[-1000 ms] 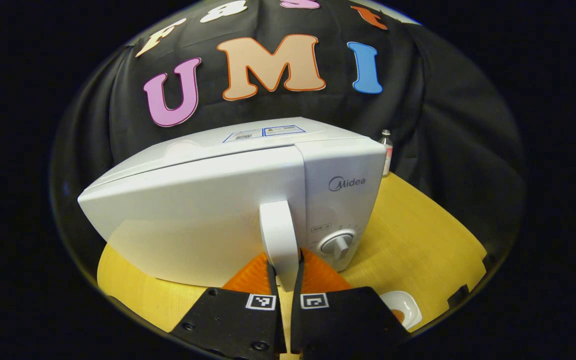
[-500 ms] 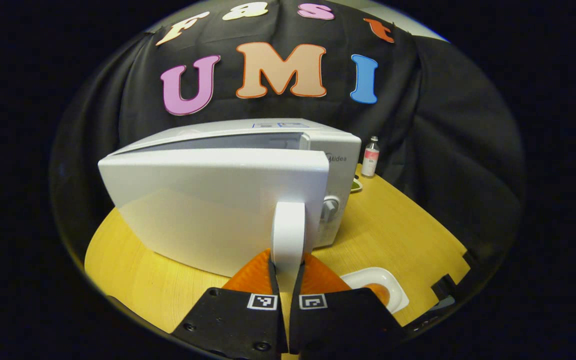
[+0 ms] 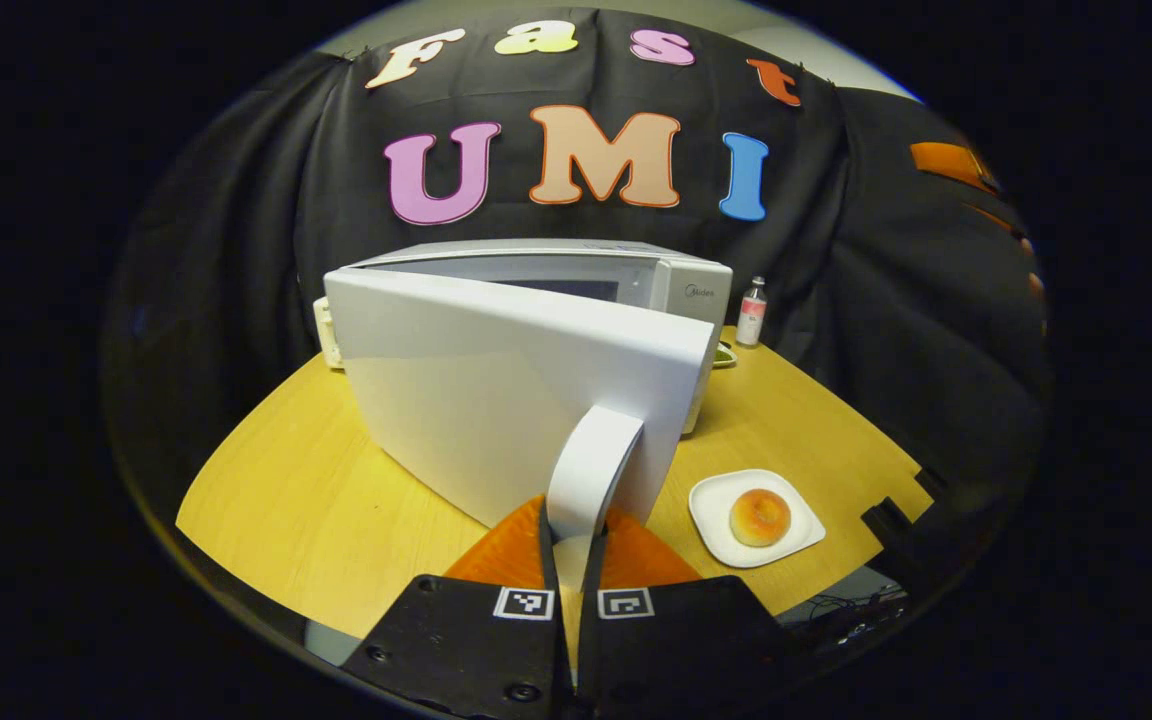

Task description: Open the microwave oven with the left hand, put the food in, and close the microwave oven.

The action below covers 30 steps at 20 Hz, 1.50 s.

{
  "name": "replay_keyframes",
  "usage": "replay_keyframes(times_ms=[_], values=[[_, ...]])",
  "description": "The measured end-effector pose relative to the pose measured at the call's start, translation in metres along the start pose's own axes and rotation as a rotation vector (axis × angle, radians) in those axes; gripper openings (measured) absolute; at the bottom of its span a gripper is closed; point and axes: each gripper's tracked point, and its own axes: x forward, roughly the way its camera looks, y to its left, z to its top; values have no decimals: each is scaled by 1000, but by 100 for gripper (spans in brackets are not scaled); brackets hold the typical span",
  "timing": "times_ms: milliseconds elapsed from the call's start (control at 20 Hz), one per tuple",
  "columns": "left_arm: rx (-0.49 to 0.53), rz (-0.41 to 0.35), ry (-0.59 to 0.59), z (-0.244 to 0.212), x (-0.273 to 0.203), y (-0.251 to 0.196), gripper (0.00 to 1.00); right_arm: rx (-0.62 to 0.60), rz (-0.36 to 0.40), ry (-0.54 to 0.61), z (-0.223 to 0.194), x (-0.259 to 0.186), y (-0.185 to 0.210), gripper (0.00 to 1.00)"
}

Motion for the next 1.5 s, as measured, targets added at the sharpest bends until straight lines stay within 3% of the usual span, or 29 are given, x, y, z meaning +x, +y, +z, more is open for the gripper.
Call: replay_keyframes(times_ms=[350,650,750,1200,1250,1350,1450,1500], values=[[-30,110,3,-22,-49,67,2,47,47,49,-31,-8,44,97],[-73,225,-8,-33,-79,134,1,7,95,98,-71,-7,86,98],[-123,228,-22,-34,-85,147,1,6,105,123,-87,-4,98,97],[-150,172,-29,-38,-92,163,5,-18,120,228,-153,0,120,97],[-160,180,-30,-37,-94,167,8,-5,119,240,-160,0,121,98],[-169,207,-11,-43,-92,175,28,8,105,271,-178,0,118,97],[-190,206,6,-45,-90,171,84,17,95,316,-202,0,115,98],[-178,213,4,-45,-92,172,95,14,90,351,-218,-1,112,98]])
